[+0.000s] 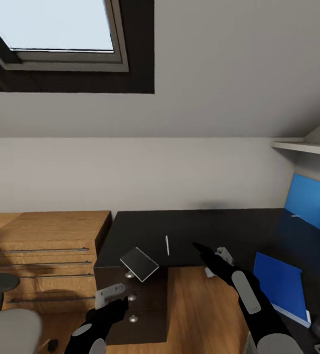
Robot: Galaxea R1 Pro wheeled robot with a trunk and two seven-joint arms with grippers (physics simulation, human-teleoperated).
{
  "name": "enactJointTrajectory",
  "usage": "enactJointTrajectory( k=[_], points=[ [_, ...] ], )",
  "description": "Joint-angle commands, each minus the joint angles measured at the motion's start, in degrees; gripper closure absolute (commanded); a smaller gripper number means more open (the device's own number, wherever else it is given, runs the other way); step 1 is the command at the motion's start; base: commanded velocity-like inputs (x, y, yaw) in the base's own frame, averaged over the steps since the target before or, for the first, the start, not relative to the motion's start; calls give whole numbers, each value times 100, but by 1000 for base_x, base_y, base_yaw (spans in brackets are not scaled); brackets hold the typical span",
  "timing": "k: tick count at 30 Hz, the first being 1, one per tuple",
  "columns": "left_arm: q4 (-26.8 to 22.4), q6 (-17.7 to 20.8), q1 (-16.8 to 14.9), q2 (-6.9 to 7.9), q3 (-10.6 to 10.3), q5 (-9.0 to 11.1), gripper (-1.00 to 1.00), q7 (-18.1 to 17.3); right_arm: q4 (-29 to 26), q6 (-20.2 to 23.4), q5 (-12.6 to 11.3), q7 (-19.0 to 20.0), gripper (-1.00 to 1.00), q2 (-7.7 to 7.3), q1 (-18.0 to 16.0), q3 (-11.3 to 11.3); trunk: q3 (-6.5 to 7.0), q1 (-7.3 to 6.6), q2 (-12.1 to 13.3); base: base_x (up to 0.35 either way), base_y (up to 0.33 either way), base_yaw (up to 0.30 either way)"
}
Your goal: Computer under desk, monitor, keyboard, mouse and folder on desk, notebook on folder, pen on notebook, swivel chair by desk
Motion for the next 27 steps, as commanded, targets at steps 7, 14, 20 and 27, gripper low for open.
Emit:
enactJointTrajectory(
  k=[7,14,20,27],
  points=[
    [-7,4,-3,0,-6,59,-100,56,-4,32,-33,55,-100,-6,-3,-45,-6,1,-4,0,0,94],
    [-7,6,-3,0,-6,59,-100,56,-9,35,-30,64,-100,-25,-1,-48,-6,1,-4,0,0,13],
    [-7,1,-3,0,-6,59,-100,56,-7,35,-37,68,-100,-31,-2,-51,-6,1,-4,-1,1,1],
    [-7,-1,-3,0,-6,54,-100,56,-4,35,-43,69,-100,-26,0,-55,-6,1,-4,-100,125,0]
  ],
)
